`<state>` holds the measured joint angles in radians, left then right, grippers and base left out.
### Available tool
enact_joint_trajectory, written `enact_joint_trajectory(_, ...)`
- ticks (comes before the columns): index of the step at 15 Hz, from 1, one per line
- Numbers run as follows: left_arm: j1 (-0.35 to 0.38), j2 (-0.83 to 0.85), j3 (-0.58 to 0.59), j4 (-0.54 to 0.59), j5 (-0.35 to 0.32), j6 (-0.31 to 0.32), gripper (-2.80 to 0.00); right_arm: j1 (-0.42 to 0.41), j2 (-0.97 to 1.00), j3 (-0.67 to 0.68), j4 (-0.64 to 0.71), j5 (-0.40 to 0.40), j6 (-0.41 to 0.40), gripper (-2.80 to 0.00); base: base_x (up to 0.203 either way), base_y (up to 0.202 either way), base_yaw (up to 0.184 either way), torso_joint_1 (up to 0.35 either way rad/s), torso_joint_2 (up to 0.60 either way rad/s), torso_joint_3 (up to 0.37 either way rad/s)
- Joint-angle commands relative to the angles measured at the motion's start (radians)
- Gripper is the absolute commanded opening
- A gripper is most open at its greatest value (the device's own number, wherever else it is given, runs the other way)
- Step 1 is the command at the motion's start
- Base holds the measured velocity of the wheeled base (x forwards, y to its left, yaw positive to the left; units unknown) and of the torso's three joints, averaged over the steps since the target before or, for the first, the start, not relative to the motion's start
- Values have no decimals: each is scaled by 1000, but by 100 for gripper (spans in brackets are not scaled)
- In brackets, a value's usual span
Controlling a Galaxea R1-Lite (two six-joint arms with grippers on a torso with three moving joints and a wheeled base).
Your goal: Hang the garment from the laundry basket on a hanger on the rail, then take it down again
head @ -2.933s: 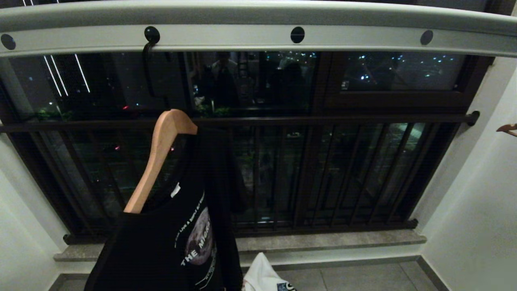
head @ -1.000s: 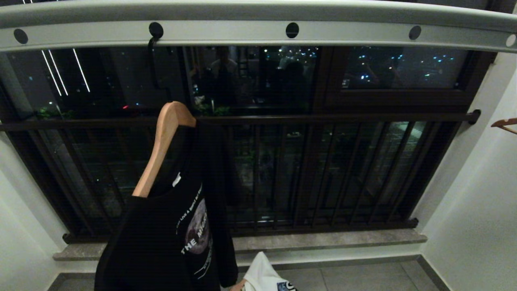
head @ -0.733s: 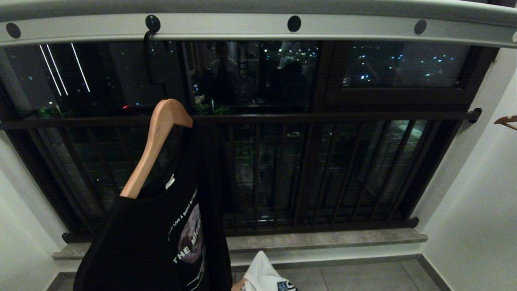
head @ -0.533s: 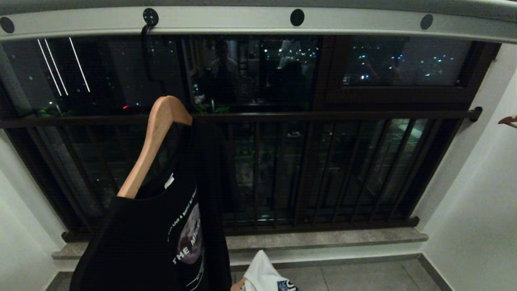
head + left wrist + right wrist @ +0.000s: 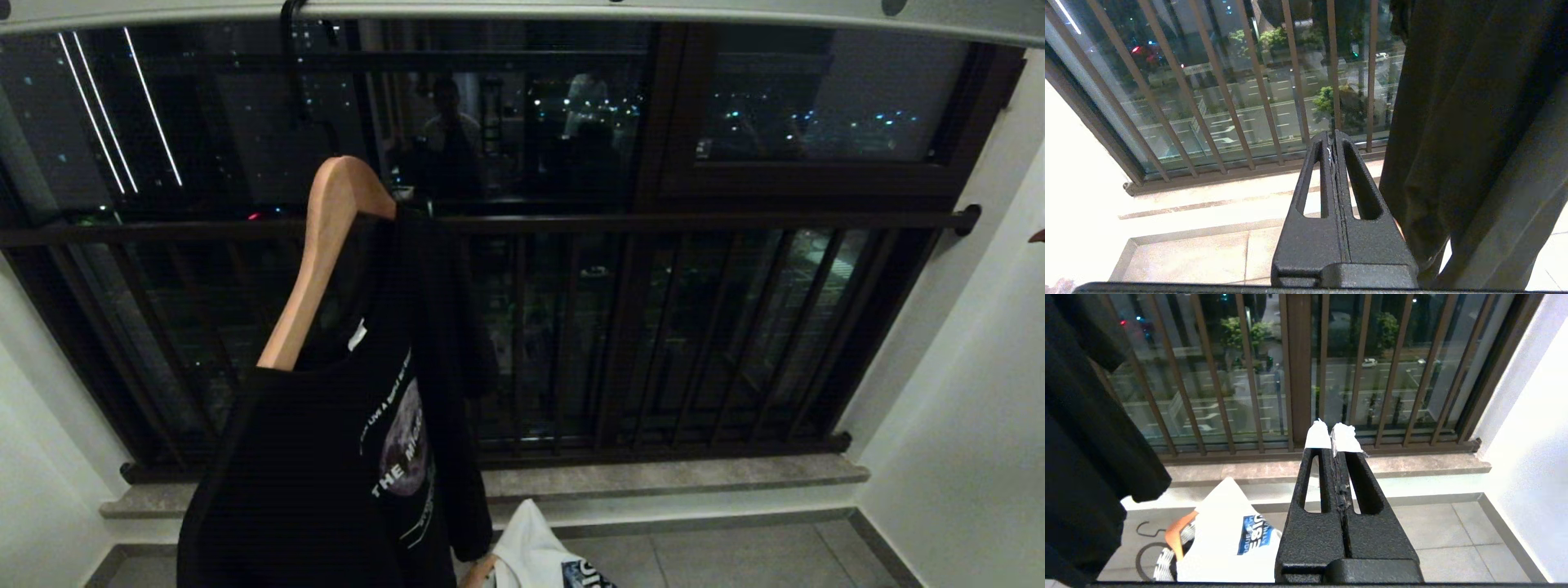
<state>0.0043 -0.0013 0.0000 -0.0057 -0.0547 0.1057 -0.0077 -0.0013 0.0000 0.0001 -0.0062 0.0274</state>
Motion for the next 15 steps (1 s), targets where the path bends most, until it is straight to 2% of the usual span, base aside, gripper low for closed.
enact_joint_trajectory(1,0,0,3,1,-1,2,-280,0,1,0,0,0,0,-280,0,0,0,-148,305,163)
enact_joint_trajectory(15,0,0,3,1,-1,2,-280,0,1,0,0,0,0,-280,0,0,0,-148,329,179)
